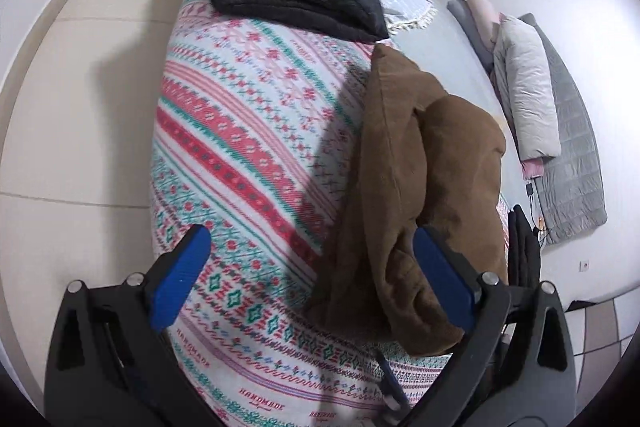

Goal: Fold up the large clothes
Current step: 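Grasp a corner of the parka bundle with the right tool and lift it, then fold the lifted parka half over onto the bundle with the right tool, then grasp the folded parka bundle with both tools from its sides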

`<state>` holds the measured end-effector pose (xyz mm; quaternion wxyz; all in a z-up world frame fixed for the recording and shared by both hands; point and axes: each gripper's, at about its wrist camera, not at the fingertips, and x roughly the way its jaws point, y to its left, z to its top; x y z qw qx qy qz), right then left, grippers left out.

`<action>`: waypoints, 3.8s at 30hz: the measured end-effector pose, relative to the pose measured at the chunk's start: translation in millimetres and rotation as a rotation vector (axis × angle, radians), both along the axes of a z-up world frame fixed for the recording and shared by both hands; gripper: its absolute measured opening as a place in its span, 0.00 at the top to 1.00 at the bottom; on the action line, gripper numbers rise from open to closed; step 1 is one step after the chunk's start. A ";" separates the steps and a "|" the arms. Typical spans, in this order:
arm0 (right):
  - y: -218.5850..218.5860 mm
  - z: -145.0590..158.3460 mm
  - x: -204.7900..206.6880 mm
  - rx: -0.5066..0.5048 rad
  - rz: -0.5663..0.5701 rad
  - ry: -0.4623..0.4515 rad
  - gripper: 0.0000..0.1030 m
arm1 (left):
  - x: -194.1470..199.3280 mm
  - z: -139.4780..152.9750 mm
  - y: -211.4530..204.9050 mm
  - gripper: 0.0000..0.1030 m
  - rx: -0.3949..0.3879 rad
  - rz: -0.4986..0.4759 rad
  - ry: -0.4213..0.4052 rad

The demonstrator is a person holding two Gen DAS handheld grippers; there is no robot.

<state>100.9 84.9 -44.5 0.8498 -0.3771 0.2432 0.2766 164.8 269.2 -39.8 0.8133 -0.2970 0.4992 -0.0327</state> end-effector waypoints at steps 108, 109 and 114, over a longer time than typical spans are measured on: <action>-148.4 18.3 97.7 0.426 -0.458 0.505 0.36 | 30.4 -26.0 -118.5 0.07 0.402 -0.310 -0.073; -153.9 20.7 97.3 0.457 -0.446 0.522 0.36 | 30.3 -25.6 -115.8 0.07 0.382 -0.312 -0.072; -216.8 46.1 101.4 0.752 -0.452 0.659 0.31 | 31.2 -26.1 -100.6 0.07 0.265 -0.310 -0.045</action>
